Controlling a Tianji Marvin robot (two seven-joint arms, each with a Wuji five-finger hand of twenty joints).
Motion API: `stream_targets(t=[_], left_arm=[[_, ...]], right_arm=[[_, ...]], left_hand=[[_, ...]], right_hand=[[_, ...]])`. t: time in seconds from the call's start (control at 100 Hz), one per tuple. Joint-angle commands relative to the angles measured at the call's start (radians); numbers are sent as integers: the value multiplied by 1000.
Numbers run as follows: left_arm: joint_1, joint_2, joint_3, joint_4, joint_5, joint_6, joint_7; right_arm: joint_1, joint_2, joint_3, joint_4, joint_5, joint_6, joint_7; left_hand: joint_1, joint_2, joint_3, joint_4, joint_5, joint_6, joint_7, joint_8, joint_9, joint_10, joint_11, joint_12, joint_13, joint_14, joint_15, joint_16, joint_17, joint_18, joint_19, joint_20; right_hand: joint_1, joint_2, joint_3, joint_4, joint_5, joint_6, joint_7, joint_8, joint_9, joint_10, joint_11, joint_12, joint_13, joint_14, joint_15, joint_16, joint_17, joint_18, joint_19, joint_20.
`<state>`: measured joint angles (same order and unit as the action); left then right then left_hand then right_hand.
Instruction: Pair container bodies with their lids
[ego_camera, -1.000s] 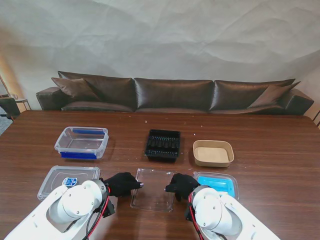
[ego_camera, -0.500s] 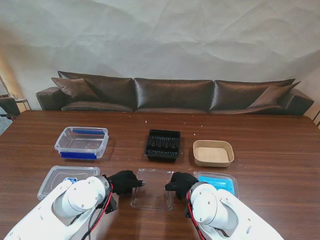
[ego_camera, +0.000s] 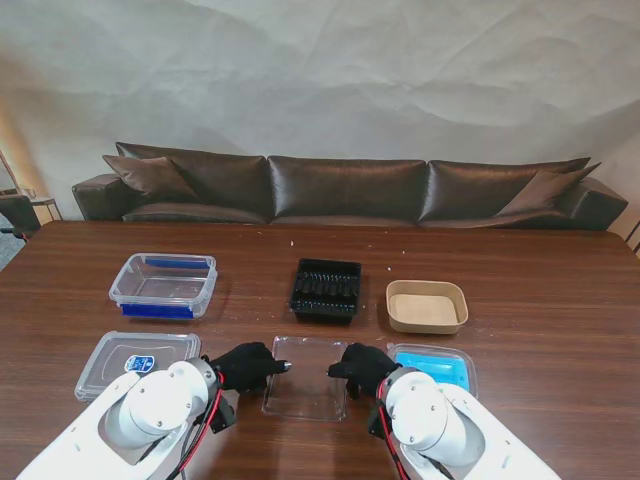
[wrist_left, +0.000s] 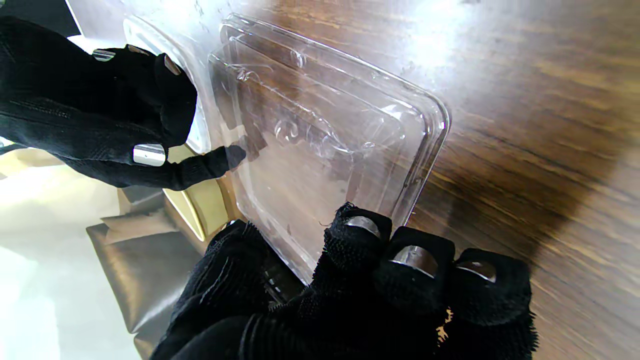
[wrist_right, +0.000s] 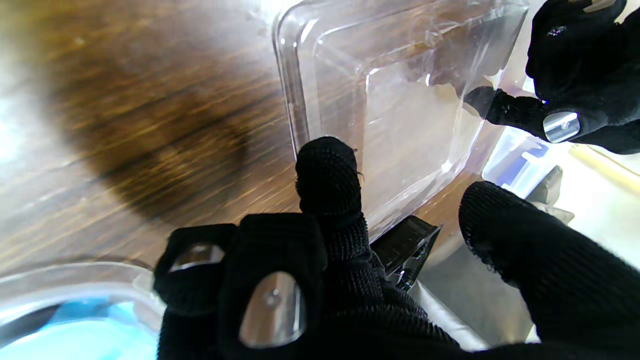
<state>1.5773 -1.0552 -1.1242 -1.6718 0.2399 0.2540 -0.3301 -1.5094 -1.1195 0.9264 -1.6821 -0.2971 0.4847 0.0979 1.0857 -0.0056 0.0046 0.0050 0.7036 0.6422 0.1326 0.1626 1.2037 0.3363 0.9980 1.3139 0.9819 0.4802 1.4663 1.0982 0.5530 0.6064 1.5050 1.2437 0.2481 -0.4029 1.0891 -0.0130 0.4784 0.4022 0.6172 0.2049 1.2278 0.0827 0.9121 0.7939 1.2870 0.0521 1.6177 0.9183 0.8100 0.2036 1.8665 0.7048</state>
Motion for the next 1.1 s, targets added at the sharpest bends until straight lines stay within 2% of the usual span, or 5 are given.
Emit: stream_targets(t=[0.0, 0.11, 0.5, 1.09], left_arm=[[17, -12, 0, -29, 0, -16, -12], [36, -13, -15, -53, 15, -32, 1], [55, -15, -38, -77, 29, -49, 18], [68, -15, -63, -115, 38, -81, 23]], right_arm=[[-29, -15, -8, -15, 14, -14, 11], [-51, -24, 9, -34, 43, -7, -13], [-94, -42, 45, -73, 97, -16, -68], [-119, -47, 74, -125, 102, -29, -95]], left_hand=[[48, 47, -11, -15, 40, -202, 4, 12, 21, 43, 10, 18, 31, 68, 39, 7, -21, -7, 39, -2], [48, 46, -11, -15, 42, -204, 5, 13, 19, 46, 7, 17, 27, 71, 34, 7, -28, -7, 35, -2], [49, 44, -10, -15, 43, -204, 4, 16, 15, 55, -13, 11, 15, 83, 13, 8, -47, -4, 17, -3], [48, 43, -10, -16, 45, -204, 3, 19, 14, 60, -23, 9, 9, 88, 0, 13, -55, -4, 7, -4]], right_hand=[[-30, 7, 12, 10, 7, -236, -24, -15, 2, 42, 25, -1, 26, -34, 21, -7, 370, 10, 118, -34], [-28, 3, 16, 8, 13, -236, -27, -16, 2, 50, 25, -2, 25, -14, 17, -10, 368, 31, 112, -35], [-22, 0, 20, 6, 27, -231, -32, -17, 4, 60, 26, -2, 24, -1, 16, -12, 367, 49, 109, -33], [-21, 2, 21, 5, 37, -228, -34, -18, 3, 65, 22, -4, 24, 8, 13, -14, 366, 60, 106, -32]])
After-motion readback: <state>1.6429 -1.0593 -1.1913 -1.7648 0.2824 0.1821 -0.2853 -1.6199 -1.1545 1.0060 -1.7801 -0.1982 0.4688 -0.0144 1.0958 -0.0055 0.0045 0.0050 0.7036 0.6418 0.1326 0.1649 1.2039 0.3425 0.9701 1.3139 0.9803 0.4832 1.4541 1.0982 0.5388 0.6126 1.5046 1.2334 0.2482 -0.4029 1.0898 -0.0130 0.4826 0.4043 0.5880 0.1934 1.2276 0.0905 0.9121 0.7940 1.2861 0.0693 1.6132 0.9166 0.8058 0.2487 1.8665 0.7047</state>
